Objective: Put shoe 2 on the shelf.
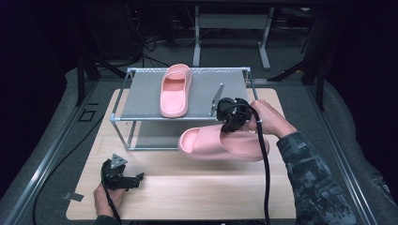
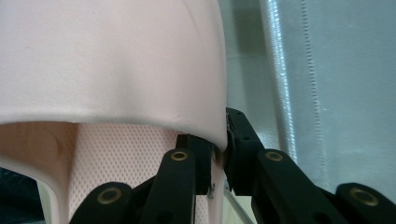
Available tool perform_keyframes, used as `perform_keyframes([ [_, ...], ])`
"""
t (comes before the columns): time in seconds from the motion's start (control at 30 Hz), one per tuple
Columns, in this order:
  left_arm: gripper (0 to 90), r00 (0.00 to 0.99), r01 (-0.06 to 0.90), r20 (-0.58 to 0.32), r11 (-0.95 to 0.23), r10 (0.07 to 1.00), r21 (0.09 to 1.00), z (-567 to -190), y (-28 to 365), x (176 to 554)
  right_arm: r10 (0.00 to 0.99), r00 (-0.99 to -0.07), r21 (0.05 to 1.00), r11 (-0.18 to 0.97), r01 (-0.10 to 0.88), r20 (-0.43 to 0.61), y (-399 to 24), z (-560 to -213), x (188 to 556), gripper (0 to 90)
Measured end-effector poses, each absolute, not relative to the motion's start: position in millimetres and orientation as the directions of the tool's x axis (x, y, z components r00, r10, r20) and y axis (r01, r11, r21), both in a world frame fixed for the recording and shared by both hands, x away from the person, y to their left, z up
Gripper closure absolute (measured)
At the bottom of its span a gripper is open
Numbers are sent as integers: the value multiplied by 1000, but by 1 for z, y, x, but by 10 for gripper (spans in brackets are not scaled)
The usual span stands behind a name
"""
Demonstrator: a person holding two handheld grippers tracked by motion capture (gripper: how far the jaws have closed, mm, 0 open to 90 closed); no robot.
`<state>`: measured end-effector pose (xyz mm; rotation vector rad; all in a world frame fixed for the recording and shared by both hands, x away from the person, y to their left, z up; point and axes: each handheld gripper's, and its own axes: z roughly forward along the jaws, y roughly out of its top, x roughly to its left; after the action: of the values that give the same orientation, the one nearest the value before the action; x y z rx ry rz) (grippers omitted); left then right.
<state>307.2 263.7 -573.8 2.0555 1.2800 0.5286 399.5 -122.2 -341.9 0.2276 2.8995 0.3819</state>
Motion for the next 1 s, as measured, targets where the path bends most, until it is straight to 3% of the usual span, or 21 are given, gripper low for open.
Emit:
perform_keyframes([
  [0.47,0,443,635,-1,-313,897,707,-574,264,307,208,-954,299,944,138,-217,-132,-307,404,826],
  [1.0,0,442,635,-1,-313,897,707,-574,264,307,355,-898,311,911,270,-259,-137,-284,431,827],
])
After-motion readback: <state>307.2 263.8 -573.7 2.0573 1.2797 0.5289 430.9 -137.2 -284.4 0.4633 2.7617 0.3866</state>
